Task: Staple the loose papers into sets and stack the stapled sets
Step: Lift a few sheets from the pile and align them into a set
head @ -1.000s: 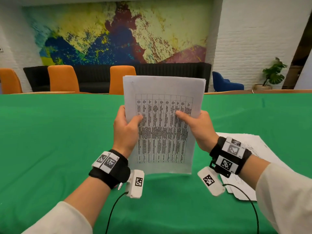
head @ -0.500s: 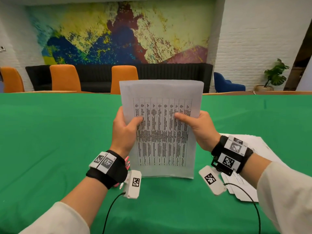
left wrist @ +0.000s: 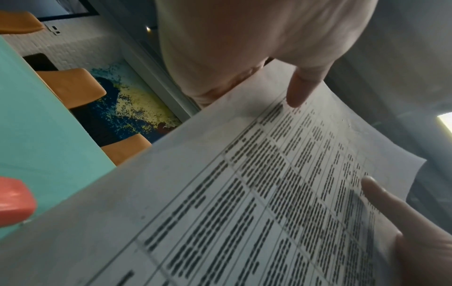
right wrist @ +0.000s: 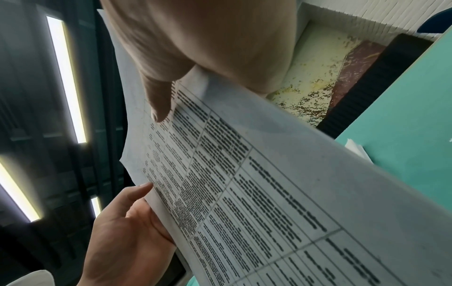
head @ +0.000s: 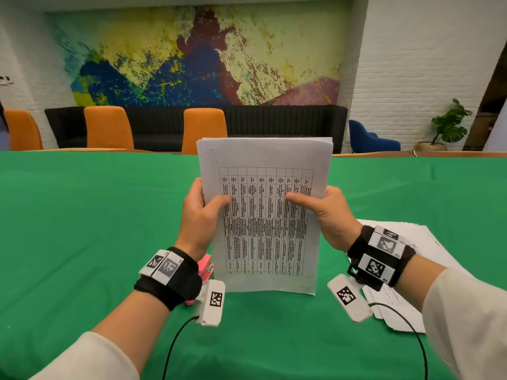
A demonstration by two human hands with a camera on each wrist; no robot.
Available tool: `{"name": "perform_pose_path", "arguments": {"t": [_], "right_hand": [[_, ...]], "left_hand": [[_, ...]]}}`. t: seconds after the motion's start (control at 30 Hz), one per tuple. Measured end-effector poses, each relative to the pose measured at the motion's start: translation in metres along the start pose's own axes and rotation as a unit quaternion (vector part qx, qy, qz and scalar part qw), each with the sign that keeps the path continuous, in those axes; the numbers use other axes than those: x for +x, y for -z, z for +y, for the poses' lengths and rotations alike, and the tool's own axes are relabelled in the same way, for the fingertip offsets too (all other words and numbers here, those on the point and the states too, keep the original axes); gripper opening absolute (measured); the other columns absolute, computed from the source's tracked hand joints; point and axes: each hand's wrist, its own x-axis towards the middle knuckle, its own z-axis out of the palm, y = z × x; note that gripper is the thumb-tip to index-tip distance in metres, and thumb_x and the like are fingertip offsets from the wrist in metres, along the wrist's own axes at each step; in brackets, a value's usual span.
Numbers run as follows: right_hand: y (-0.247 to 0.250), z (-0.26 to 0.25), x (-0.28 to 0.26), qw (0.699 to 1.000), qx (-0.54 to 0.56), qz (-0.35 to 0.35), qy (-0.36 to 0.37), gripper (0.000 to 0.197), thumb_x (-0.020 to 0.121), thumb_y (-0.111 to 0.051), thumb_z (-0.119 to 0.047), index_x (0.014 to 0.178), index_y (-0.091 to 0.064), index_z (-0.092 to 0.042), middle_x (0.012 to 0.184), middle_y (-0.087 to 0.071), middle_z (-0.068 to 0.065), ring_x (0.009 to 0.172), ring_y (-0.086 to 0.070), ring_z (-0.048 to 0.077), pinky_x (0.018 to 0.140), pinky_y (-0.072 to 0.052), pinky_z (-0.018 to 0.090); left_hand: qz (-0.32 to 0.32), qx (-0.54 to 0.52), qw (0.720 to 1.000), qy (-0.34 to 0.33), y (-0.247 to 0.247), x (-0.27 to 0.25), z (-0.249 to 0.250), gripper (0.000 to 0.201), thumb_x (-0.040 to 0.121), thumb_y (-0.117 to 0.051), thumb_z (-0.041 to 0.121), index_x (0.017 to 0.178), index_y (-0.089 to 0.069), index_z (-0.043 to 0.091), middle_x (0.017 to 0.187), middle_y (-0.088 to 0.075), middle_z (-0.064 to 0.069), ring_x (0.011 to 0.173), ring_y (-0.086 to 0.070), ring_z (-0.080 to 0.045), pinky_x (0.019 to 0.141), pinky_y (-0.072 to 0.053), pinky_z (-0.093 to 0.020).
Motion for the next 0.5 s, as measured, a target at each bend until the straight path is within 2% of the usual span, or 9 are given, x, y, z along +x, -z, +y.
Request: {"name": "perform_pose_path", "arguments": {"t": [0.07, 0.13, 0.2, 0.33, 0.4, 0.5], "right_hand": [[-0.0007, -0.0038, 0.0015, 1.000, -0.001, 0.004, 0.002, 0.050, 0.073, -0.083, -0.028, 0.117, -0.072, -0.007, 0.114, -0.078, 0.014, 0.110, -0.072, 0.035, 0.100, -0.055, 0.057], [-0.0022, -0.0059, 0.0016, 1.000, -0.002, 0.007, 0.001, 0.043, 0.076, -0.081, -0.027, 0.114, -0.072, -0.009, 0.111, -0.078, 0.014, 0.105, -0.074, 0.030, 0.098, -0.057, 0.055], [-0.0025, -0.0062, 0.0011, 1.000, -0.001, 0.007, -0.002, 0.040, 0.078, -0.079, -0.025, 0.114, -0.072, -0.008, 0.111, -0.078, 0.015, 0.102, -0.075, 0.030, 0.096, -0.059, 0.054], [0.0003, -0.0051, 0.0009, 1.000, -0.002, 0.006, -0.004, 0.045, 0.079, -0.079, -0.025, 0.119, -0.071, -0.005, 0.113, -0.077, 0.016, 0.108, -0.073, 0.037, 0.097, -0.058, 0.056], [0.0004, -0.0056, 0.0009, 1.000, 0.000, 0.006, -0.006, 0.044, 0.079, -0.078, -0.026, 0.118, -0.071, -0.006, 0.113, -0.077, 0.015, 0.107, -0.073, 0.035, 0.096, -0.058, 0.055], [-0.0009, -0.0106, 0.0020, 1.000, -0.004, 0.009, 0.002, 0.037, 0.080, -0.077, -0.027, 0.112, -0.074, -0.009, 0.110, -0.079, 0.012, 0.100, -0.075, 0.027, 0.091, -0.059, 0.048]], "left_hand": [[-0.014, -0.016, 1.000, 0.011, -0.0011, 0.0028, 0.0036, 0.032, 0.099, -0.054, -0.004, 0.130, -0.057, 0.004, 0.116, -0.076, -0.007, 0.103, -0.075, -0.022, 0.078, -0.060, -0.028], [-0.022, -0.032, 0.999, 0.019, -0.0035, 0.0035, 0.0062, 0.032, 0.101, -0.054, -0.002, 0.133, -0.057, 0.003, 0.117, -0.076, -0.008, 0.103, -0.075, -0.022, 0.079, -0.060, -0.028], [-0.020, -0.035, 0.999, 0.021, -0.0048, 0.0037, 0.0065, 0.030, 0.102, -0.056, 0.003, 0.132, -0.059, 0.004, 0.118, -0.076, -0.009, 0.104, -0.075, -0.024, 0.080, -0.061, -0.030], [-0.031, -0.006, 0.999, 0.020, -0.0019, 0.0019, 0.0041, 0.026, 0.104, -0.058, 0.010, 0.129, -0.064, 0.007, 0.117, -0.077, -0.004, 0.106, -0.075, -0.022, 0.085, -0.063, -0.034], [-0.039, 0.003, 0.999, 0.020, -0.0002, 0.0010, 0.0031, 0.024, 0.103, -0.059, 0.011, 0.127, -0.066, 0.009, 0.116, -0.078, -0.003, 0.105, -0.075, -0.021, 0.087, -0.063, -0.036], [-0.044, -0.011, 0.998, 0.031, 0.0012, 0.0030, 0.0037, 0.023, 0.101, -0.062, 0.010, 0.123, -0.069, 0.008, 0.115, -0.078, -0.005, 0.104, -0.076, -0.024, 0.086, -0.062, -0.037]]}}
